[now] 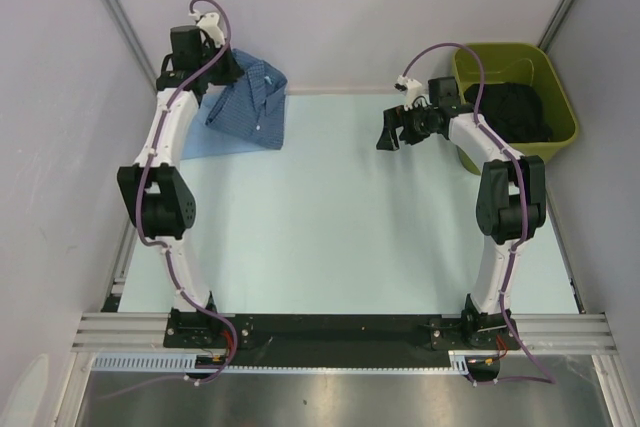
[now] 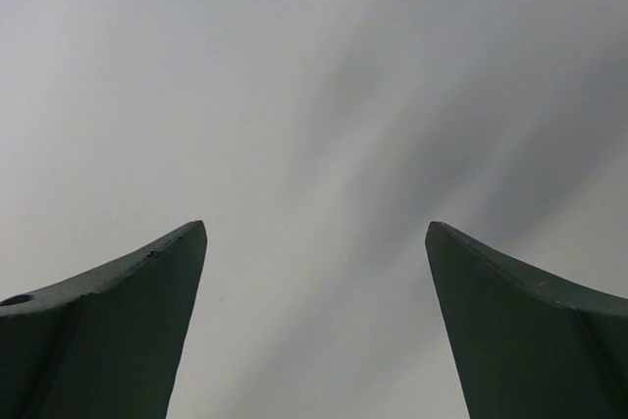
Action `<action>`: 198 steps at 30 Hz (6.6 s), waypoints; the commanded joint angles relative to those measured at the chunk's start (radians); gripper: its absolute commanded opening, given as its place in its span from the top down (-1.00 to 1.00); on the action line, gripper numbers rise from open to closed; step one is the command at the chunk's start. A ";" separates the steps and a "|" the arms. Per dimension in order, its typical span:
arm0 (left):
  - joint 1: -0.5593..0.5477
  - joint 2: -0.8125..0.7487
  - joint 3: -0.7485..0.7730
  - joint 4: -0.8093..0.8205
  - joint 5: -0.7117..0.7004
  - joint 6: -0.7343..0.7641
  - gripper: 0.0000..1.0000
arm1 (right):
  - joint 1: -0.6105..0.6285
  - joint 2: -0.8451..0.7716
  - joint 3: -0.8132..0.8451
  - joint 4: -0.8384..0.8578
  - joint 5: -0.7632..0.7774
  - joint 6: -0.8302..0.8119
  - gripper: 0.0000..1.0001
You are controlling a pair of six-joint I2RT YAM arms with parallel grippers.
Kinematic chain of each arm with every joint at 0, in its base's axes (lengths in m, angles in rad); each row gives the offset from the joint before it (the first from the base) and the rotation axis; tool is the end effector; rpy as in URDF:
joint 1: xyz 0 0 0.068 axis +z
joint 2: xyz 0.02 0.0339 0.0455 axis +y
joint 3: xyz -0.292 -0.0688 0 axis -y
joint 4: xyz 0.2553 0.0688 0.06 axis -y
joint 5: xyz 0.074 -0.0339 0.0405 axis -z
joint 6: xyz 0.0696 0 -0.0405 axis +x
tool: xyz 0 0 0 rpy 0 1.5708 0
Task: Fold and stack the long sleeve shirts
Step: Neatly place the folded shirt to the corner
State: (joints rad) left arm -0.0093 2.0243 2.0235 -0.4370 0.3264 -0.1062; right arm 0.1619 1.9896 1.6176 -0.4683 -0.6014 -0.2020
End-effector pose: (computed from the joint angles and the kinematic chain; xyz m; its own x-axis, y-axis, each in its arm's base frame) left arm 0.5298 -0.0272 0.3765 -0.4533 -0.0962 -0.8862 0.2526 0.9396 -0.2312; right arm 0.4734 0.1172 0.2455 -0.6187 -0.2687 -0.7382 -0.6427 0.7135 0.2790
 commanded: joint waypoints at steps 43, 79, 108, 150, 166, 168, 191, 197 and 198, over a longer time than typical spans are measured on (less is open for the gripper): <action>0.321 0.140 -0.140 0.351 0.083 -0.240 1.00 | 0.051 -0.009 0.041 -0.023 0.037 -0.050 -0.99; 0.371 0.343 0.172 0.181 0.122 0.166 0.00 | 0.067 0.032 0.085 -0.095 0.029 -0.077 -1.00; 0.447 0.059 -0.355 -0.123 0.177 0.235 -0.47 | 0.018 -0.035 0.010 -0.109 -0.021 -0.105 -0.99; 0.447 -0.048 -0.288 -0.043 -0.041 0.388 -0.27 | -0.015 -0.074 0.007 -0.144 0.000 -0.128 -1.00; 0.304 0.163 -0.080 -0.095 -0.018 0.433 -0.01 | -0.013 -0.109 -0.024 -0.148 0.014 -0.120 -0.99; 0.308 0.180 -0.074 -0.094 -0.030 0.444 -0.02 | -0.016 -0.118 -0.028 -0.153 0.022 -0.125 -0.99; 0.068 -0.142 -0.046 -0.374 -0.003 0.439 -0.99 | -0.087 -0.313 -0.108 -0.155 0.040 -0.051 -0.99; -0.121 -0.411 -0.483 -0.266 -0.022 0.413 -0.99 | -0.091 -0.467 -0.318 -0.089 0.031 -0.039 -1.00; -0.162 -0.445 -0.547 -0.209 -0.041 0.404 -0.99 | -0.091 -0.486 -0.346 -0.081 0.034 -0.039 -0.99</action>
State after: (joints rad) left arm -0.0956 1.7126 1.7046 -0.6964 0.3264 0.3161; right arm 0.0677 1.6062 1.3800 -0.5941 -0.5694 -0.2619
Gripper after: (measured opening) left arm 0.994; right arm 0.995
